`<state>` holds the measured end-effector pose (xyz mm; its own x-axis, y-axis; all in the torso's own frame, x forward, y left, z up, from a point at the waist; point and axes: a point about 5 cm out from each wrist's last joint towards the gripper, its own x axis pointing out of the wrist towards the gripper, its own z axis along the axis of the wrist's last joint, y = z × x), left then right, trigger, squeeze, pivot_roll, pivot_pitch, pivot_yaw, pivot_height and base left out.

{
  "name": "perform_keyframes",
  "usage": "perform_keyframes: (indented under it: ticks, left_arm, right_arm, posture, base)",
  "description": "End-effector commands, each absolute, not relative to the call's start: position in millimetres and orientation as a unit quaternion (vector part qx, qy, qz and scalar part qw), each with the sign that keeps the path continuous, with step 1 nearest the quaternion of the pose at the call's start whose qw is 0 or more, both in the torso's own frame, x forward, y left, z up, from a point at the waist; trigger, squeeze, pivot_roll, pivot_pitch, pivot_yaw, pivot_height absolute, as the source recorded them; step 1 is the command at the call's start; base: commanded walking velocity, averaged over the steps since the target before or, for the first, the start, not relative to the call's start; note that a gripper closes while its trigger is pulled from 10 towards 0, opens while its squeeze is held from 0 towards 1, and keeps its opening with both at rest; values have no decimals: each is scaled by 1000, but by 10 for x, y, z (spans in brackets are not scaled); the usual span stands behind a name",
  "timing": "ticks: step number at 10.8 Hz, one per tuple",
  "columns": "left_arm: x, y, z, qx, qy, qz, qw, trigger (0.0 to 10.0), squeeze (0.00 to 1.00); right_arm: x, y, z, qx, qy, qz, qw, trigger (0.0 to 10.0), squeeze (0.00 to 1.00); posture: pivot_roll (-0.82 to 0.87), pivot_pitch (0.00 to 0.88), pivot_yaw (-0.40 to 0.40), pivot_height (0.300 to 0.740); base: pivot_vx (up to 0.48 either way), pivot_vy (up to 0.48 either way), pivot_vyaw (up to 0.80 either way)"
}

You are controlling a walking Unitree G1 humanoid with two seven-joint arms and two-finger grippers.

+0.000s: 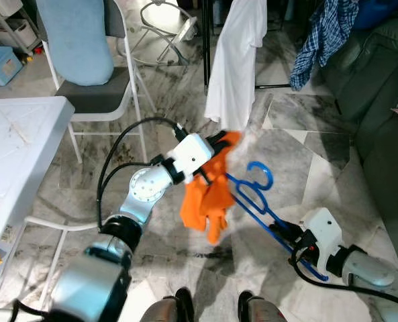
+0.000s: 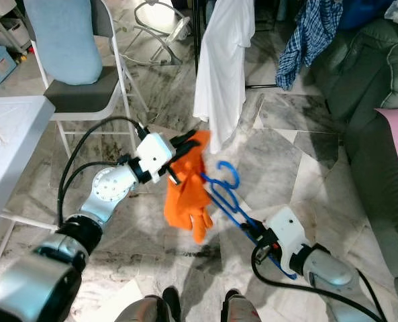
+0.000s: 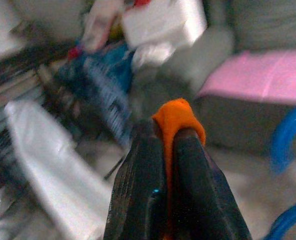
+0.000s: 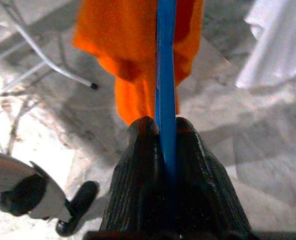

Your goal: Hang hanger

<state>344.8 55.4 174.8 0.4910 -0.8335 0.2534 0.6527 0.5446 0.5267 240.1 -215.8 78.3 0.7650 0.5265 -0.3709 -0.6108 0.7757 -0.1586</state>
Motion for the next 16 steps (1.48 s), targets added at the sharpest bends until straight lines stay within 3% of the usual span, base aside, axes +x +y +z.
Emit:
perform_keyframes:
  ticks: [1,3,5,7,9,12,13,16]
  left_arm:
    - [3387,536,1798,177,-264,-464,827,10000,0]
    - [3238,500,1850,173,-282,-512,793,10000,0]
    - [3178,513,1855,157,-282,-519,791,10000,0]
    - [3094,511,1732,143,-259,-529,795,10000,0]
    - [2978,473,1342,132,-185,-548,805,10000,0]
    - [2876,442,868,135,-89,-553,817,10000,0]
    - [2821,395,701,143,-56,-558,815,10000,0]
    - [2755,338,535,157,-24,-562,812,10000,0]
  right_arm:
    - [2404,-2192,748,-134,154,291,935,10000,0]
    - [2464,-2318,693,-129,155,241,949,10000,0]
    - [2544,-2500,679,-89,147,157,973,10000,0]
    - [2666,-2715,740,7,122,46,991,10000,0]
    - [2858,-2733,983,129,46,-22,990,10000,0]
    - [3093,-2422,1414,242,-42,12,969,10000,0]
    - [3164,-2216,1616,302,-77,51,949,10000,0]
    - [3207,-1941,1984,372,-125,124,911,10000,0]
  posture:
    - [-202,210,127,740]
    - [-196,212,124,740]
    - [-194,214,122,740]
    - [-194,213,118,740]
    - [-195,211,118,740]
    - [-205,206,113,740]
    - [-211,202,109,740]
    - [-225,190,101,740]
  base:
    - [0,0,0]
    - [0,0,0]
    - [0,0,0]
    - [0,0,0]
    - [0,0,0]
    - [0,0,0]
    - [0,0,0]
    - [0,0,0]
